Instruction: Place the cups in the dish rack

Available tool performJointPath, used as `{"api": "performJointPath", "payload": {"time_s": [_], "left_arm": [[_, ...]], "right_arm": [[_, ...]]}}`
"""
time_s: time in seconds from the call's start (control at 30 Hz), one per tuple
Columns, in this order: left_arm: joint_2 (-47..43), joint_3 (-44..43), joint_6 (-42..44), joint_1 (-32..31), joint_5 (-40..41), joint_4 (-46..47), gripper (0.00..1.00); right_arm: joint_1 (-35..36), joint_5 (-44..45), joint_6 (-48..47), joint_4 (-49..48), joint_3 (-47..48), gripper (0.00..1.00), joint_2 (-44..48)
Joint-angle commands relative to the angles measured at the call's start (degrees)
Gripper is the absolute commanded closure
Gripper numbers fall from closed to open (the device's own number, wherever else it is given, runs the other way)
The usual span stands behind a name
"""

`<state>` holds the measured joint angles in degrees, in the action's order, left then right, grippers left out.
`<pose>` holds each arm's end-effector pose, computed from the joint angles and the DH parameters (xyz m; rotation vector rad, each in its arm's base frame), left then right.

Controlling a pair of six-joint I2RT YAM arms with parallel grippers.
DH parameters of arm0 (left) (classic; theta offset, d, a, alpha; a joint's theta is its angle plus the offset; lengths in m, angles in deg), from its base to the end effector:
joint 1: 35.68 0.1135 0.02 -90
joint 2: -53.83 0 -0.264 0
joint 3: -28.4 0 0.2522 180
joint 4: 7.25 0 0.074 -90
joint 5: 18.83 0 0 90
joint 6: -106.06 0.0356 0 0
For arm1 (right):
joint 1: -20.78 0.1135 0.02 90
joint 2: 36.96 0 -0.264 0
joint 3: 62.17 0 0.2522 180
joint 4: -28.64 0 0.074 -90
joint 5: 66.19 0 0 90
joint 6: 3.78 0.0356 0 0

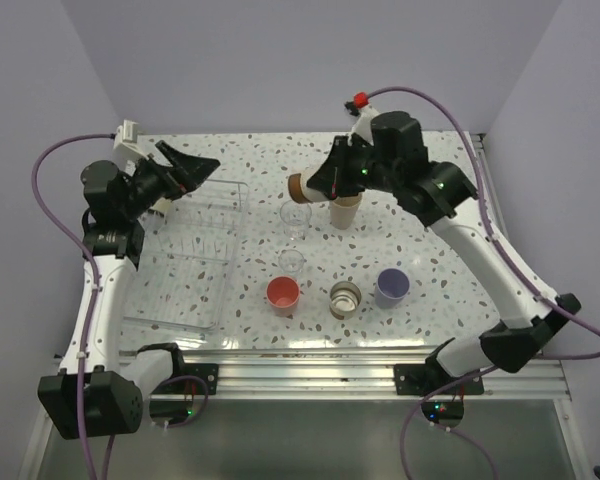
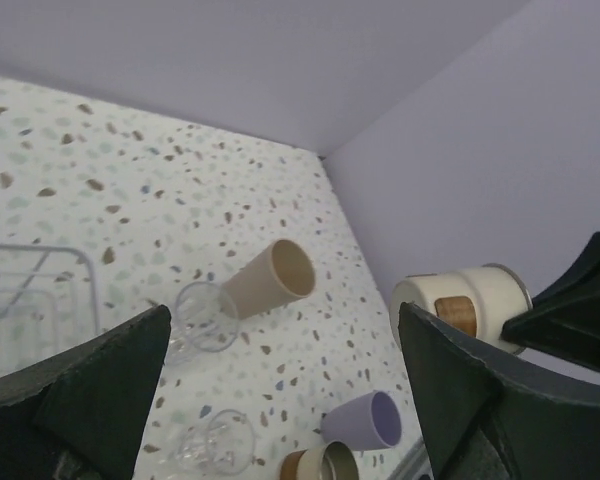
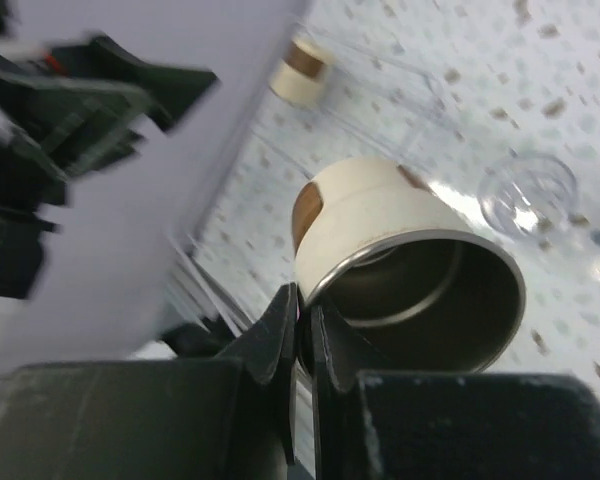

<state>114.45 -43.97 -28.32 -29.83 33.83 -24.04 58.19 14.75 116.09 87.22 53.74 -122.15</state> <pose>0.2403 0.0029 0.3859 -0.2411 1.7323 -1.0377 0.2438 0.1935 0.4544 -0.2460 2.1578 0.8672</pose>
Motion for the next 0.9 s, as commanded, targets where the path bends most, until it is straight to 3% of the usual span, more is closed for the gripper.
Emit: {"api": "performJointPath", "payload": {"time_s": [0.0, 0.07, 0.13, 0.23, 0.43, 0.57, 0.87], "left_arm": [[-1.03, 4.71, -17.11, -0.31, -12.21, 28.7, 0.01], [-0.86, 6.39, -23.98, -0.31, -14.06, 38.82, 0.0], [-0.68, 8.42, -28.89, -0.48, -14.77, 43.96, 0.0], [-0.59, 9.74, -31.73, -3.11, -15.13, 50.13, 0.0], [-1.29, 10.35, -32.25, -9.88, -11.44, 53.99, 0.0], [-1.82, 11.32, -33.05, -10.24, -10.38, 55.5, 0.0], [-1.91, 12.29, -33.31, -10.5, -8.89, 56.55, 0.0]], "right_arm": [[-4.87, -17.71, 19.36, -24.02, -7.89, 1.0, 6.24], [-5.76, -23.18, 24.95, -34.07, -9.33, 1.0, 6.26], [-5.77, -25.38, 30.65, -37.68, -9.33, 1.0, 5.13], [-4.89, -28.2, 38.65, -51.36, -11.79, 1.0, 4.24], [-3.05, -28.82, 43.96, -58.42, -14.25, 1.0, 3.45], [-2.69, -29.08, 47.56, -63.35, -16.63, 1.0, 3.45], [-1.11, -29.26, 48.36, -64.24, -18.74, 1.0, 3.89]]}}
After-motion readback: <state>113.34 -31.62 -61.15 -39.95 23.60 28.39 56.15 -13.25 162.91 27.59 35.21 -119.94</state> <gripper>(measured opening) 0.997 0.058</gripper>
